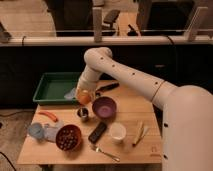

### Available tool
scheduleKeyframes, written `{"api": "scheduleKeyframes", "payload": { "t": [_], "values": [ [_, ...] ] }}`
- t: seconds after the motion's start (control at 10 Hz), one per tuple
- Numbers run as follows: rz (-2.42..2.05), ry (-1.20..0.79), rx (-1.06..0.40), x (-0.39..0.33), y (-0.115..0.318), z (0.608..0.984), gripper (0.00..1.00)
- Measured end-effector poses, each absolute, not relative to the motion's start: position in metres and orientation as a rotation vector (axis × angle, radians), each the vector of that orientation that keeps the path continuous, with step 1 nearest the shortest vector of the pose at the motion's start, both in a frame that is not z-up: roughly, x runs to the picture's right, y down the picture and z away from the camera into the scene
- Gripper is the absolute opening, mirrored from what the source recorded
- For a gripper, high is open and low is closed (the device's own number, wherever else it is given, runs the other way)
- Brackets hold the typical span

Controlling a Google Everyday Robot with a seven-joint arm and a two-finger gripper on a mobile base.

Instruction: Place apple in paper cup

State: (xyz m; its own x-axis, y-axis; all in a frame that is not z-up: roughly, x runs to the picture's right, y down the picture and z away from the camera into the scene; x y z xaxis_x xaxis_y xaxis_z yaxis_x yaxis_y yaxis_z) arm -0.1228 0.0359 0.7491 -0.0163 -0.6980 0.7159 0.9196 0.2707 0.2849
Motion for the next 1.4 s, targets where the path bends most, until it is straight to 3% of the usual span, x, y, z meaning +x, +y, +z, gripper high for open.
{"api": "scheduleKeyframes", "payload": {
  "t": [1.4],
  "values": [
    [-1.234, -0.899, -0.496, -0.062, 0.096, 0.709, 0.02]
  ]
}}
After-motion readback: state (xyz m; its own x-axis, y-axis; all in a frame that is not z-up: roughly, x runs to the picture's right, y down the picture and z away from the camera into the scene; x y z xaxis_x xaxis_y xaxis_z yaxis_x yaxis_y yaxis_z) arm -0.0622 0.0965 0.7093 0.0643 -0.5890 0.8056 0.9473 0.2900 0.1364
